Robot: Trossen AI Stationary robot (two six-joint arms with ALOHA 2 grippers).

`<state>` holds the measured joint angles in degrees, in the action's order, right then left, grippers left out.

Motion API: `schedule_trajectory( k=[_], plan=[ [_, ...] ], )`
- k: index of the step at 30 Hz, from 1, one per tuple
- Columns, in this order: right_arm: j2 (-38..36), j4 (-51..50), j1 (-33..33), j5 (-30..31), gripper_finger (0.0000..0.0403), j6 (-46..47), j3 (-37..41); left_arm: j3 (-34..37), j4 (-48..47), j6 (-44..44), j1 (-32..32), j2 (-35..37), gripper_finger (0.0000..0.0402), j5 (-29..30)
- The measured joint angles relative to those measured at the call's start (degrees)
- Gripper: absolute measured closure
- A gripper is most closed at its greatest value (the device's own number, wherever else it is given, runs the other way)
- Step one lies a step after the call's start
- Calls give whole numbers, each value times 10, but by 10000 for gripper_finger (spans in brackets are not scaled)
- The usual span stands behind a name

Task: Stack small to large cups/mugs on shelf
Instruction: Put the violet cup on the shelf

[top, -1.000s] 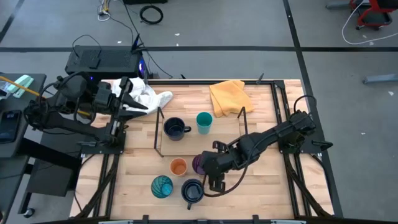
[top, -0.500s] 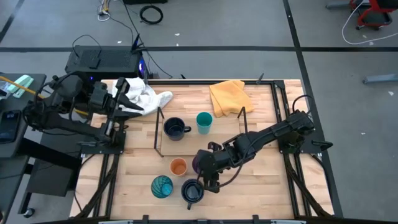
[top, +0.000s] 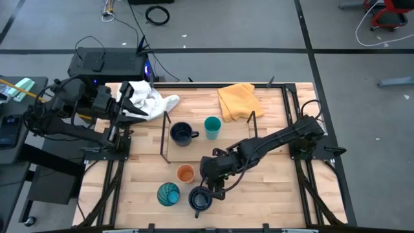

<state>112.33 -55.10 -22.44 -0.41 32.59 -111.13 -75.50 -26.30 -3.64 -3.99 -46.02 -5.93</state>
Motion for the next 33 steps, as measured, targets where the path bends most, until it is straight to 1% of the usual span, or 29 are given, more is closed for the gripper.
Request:
schedule_trajectory(
  k=[4,9,12,16,19,25,33],
  plan=[
    [8,6,2,-5,263,-1,0,0,-2,0,0,1,324,0],
    [10,-9,7,-1,263,-9,13,0,-3,0,0,0,320,0],
    [10,-36,8,-4,263,-13,21,0,-3,-1,0,1,319,0],
    [10,-37,11,-10,263,-16,27,0,-4,-1,0,0,323,0],
    [10,-35,13,-33,263,-26,27,0,-5,-1,0,1,323,0],
    [10,-49,17,-43,263,-41,27,0,-7,-5,0,1,317,0],
    [10,-63,26,-79,258,-61,27,0,-6,-7,0,1,321,0]
  ],
)
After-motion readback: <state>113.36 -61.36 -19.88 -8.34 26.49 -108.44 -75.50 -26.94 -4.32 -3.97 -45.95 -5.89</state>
